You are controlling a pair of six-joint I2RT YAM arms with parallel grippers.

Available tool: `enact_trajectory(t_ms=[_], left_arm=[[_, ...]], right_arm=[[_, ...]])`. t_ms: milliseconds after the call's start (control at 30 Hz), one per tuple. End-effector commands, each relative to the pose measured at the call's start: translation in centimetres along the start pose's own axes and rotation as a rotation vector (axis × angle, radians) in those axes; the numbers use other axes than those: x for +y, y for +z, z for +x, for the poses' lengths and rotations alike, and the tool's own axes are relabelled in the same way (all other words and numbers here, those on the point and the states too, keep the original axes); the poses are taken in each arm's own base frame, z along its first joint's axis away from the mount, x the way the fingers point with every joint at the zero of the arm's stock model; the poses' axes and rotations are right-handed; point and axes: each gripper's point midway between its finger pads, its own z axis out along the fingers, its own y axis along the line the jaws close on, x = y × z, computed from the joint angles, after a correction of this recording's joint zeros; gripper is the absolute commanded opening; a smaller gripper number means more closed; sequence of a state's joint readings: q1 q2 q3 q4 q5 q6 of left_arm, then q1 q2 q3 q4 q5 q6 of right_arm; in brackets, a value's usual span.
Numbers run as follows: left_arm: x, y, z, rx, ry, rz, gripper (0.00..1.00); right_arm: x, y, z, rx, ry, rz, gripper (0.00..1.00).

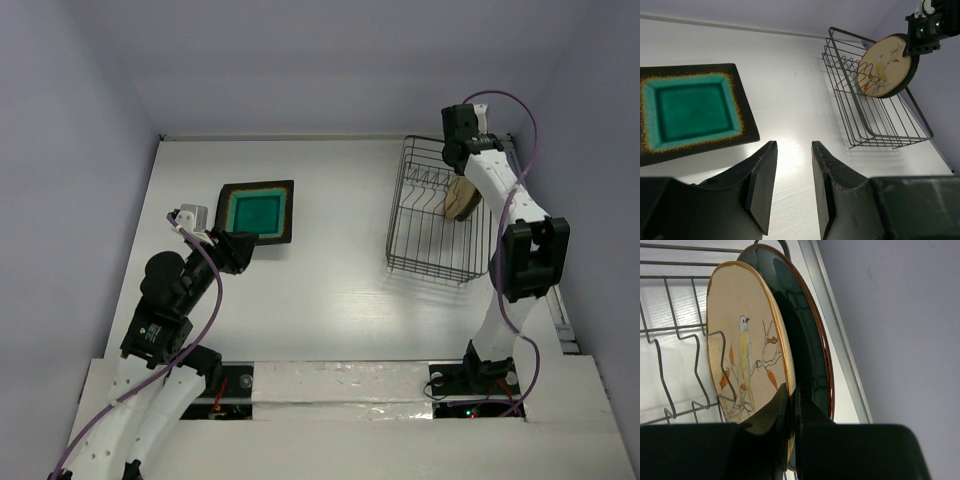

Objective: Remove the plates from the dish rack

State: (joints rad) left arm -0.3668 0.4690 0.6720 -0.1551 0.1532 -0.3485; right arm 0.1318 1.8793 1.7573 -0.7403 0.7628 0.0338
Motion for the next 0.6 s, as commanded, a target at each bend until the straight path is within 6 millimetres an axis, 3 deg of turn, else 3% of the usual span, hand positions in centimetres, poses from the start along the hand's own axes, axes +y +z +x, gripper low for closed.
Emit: enact_trajectory(t_ms=[0, 233, 267, 367, 400, 500, 567], left_arm=[[-1.0, -0.2, -1.8, -0.051, 0.015, 0.032, 0.31], [-1.0, -0.2, -1.8, -0.054, 0.014, 0.032, 0.31], [-0.9, -0.2, -1.8, -0.055, 0.014, 0.029, 0.31], [-0.8, -0.1, -1.9, -0.057, 0.012, 0.025, 0.31], [-0.9, -0.1, -1.9, -0.058, 0.012, 0.027, 0.31], [-0.8, -0.1, -2.0, -0.064, 0.014, 0.023, 0.31], [-0.8, -0.1, -2.0, -0.066, 0.012, 0.022, 0.31]], right_arm=[[-4.4, -3.4, -3.5, -0.131, 0.11, 0.073, 0.0], [-6.9, -7.8, -6.1, -0.252, 0.171, 0.062, 0.0], [-7.9, -9.1, -6.7, -0.283, 0.217, 0.047, 0.0], [-8.0, -11.9, -8.5, -0.37, 0.311, -0.074, 0.0], [-8.6, -13.9, -9.2, -0.419, 0.351, -0.109, 0.0], [-8.7, -17.9, -9.9, -0.499, 0.407, -0.224, 0.0], [-6.4, -20.4, -10.0, -0.544, 0.417, -0.378, 0.0]])
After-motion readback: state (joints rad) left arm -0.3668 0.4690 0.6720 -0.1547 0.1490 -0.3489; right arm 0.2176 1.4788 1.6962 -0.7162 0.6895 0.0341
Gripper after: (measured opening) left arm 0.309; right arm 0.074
